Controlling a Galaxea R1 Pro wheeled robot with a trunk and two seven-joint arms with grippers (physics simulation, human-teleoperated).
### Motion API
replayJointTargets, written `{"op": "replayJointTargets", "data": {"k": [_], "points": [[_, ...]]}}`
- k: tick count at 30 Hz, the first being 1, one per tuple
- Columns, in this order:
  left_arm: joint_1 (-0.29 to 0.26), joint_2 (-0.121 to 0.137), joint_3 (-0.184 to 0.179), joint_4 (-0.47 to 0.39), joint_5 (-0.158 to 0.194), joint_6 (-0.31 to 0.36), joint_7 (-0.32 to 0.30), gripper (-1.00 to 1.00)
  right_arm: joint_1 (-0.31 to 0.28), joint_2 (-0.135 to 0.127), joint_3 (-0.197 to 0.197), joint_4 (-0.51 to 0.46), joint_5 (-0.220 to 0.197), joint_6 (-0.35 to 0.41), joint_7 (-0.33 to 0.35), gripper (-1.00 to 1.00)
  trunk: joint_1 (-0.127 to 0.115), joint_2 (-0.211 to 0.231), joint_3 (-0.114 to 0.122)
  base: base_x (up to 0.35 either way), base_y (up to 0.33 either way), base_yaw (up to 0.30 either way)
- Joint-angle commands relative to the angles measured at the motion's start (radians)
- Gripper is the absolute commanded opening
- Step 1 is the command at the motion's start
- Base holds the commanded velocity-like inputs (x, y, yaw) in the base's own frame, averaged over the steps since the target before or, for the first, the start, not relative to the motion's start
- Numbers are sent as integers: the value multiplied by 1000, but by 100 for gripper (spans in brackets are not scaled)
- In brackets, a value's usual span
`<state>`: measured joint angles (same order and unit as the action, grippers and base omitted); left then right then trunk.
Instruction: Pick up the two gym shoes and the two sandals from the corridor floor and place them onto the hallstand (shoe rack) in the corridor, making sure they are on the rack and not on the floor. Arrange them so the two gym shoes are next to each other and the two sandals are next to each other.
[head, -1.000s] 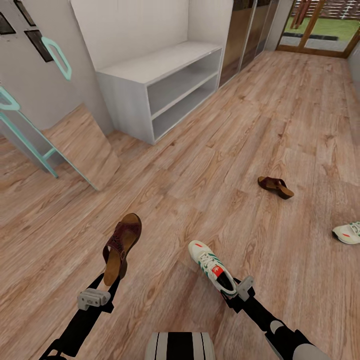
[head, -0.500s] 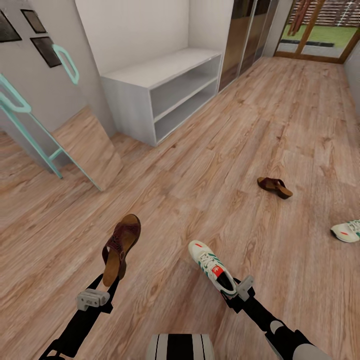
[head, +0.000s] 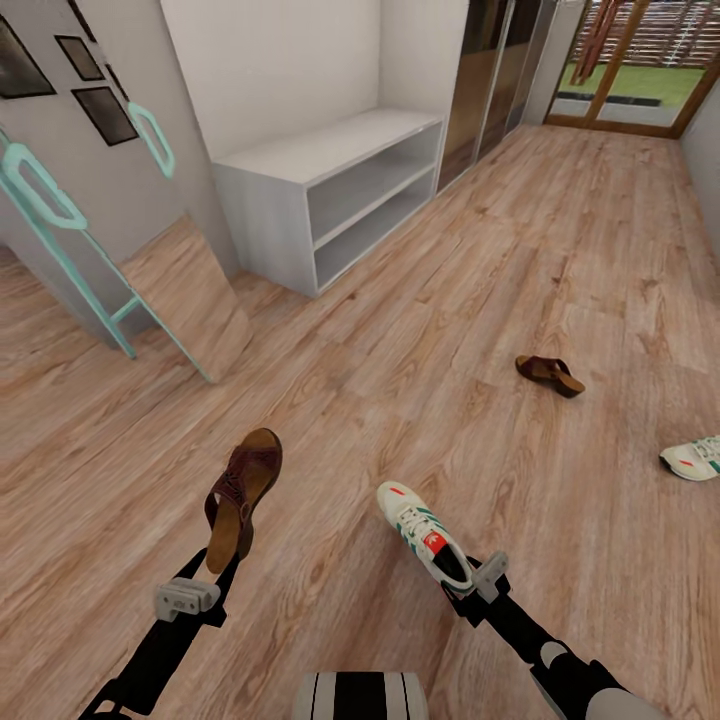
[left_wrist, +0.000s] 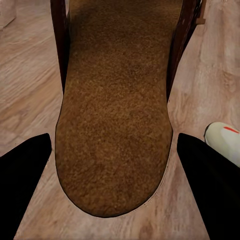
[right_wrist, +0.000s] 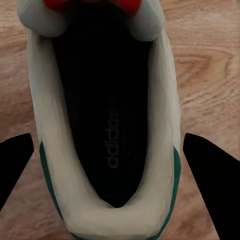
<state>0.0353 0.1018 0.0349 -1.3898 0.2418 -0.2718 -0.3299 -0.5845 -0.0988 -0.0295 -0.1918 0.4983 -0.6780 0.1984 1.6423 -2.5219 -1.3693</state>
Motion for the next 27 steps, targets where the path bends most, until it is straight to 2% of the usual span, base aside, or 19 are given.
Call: {"op": "replayJointTargets", "data": {"k": [1, 15, 27], "points": [[0, 0, 0, 0, 0, 0, 0, -100, 0, 0, 0, 0, 0, 0, -1, -100, 0, 0, 2, -5, 204, 0], [0, 0, 1, 0, 1, -1, -2, -100, 0, 0, 0, 0, 2, 0, -1, -100, 0, 0, 23, -1, 260, 0], [0, -2, 0, 0, -1, -1, -2, -100, 0, 0, 0, 0, 2, 0, -1, -100, 0, 0, 42, 0, 48, 0]]}}
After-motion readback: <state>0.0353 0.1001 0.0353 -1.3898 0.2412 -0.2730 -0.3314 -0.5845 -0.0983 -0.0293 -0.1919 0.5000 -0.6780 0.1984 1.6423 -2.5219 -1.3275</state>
